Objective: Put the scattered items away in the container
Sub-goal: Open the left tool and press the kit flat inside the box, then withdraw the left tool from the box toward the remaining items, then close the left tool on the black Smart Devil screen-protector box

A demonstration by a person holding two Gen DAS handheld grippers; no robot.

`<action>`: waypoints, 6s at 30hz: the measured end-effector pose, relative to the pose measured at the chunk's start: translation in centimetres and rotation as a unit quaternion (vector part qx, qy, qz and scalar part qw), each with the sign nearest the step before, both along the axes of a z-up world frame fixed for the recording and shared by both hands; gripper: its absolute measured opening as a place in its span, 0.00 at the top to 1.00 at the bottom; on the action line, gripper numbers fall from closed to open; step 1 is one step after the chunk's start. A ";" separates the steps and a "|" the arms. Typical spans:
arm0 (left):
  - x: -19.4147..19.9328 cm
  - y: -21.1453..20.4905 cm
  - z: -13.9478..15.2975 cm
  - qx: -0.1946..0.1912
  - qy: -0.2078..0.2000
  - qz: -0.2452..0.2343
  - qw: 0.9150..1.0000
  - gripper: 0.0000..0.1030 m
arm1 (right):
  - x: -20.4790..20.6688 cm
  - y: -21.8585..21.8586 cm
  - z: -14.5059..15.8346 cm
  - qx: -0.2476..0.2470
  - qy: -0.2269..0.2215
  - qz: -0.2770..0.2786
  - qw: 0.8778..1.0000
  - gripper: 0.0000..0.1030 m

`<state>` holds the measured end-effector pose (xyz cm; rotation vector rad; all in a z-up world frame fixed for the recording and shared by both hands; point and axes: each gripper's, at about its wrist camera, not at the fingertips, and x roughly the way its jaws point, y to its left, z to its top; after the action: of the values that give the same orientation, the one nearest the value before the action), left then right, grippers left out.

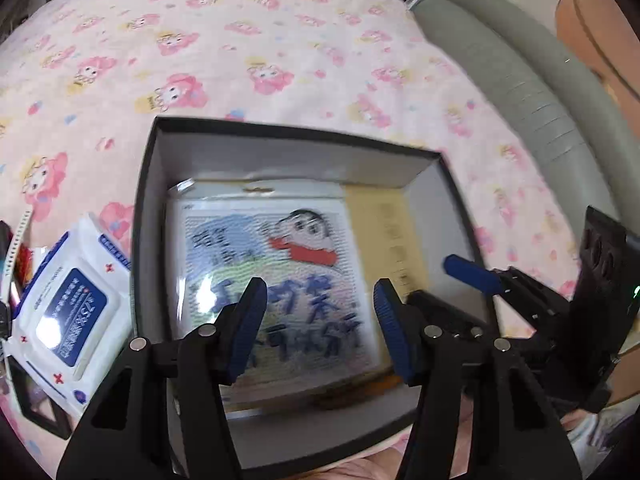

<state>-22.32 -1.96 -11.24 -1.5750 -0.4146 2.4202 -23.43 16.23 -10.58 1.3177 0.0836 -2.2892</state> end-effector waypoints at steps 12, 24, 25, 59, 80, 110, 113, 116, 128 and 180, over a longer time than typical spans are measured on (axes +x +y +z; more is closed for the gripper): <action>-1.9 1.9 -5.4 -0.072 -0.088 0.000 0.994 0.65 | -0.8 -2.1 -5.0 0.038 -0.104 0.018 0.994 0.40; -0.8 1.3 -4.5 -0.042 -0.069 0.007 0.997 0.65 | -0.5 -1.5 -5.1 0.054 -0.091 0.002 0.994 0.40; -0.3 1.4 -3.7 -0.044 -0.054 0.007 0.998 0.65 | -0.5 -1.3 -4.8 0.054 -0.083 -0.003 0.995 0.40; 17.7 -1.0 8.5 -0.052 0.129 0.022 0.990 0.60 | 13.6 -2.3 6.7 -0.048 0.051 -0.027 0.997 0.40; 21.9 -16.2 8.3 0.003 0.114 0.165 0.980 0.55 | 13.9 -16.2 8.1 -0.052 0.061 0.099 0.992 0.40; 17.5 -33.4 -7.3 0.047 -0.021 0.326 0.944 0.70 | 7.0 -33.2 -4.2 0.031 -0.062 0.235 0.970 0.41; 17.1 -33.9 -8.3 0.067 -0.024 0.323 0.944 0.73 | 6.8 -34.8 -4.6 0.053 -0.042 0.238 0.969 0.43; 16.7 -34.1 -9.3 0.084 -0.029 0.319 0.944 0.75 | 6.9 -35.7 -5.0 0.072 -0.022 0.246 0.966 0.47; 15.2 -34.6 -11.5 0.125 -0.037 0.319 0.939 0.73 | 7.6 -36.2 -4.5 0.052 -0.015 0.260 0.964 0.59; 16.1 -34.0 -9.2 0.178 0.001 0.269 0.947 0.65 | 7.9 -34.9 -6.4 0.079 -0.056 0.239 0.966 0.59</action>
<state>-6.20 -35.98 -20.40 -1.4299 -1.3520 2.5005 -15.56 -18.70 -17.03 1.3281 0.4995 -1.8255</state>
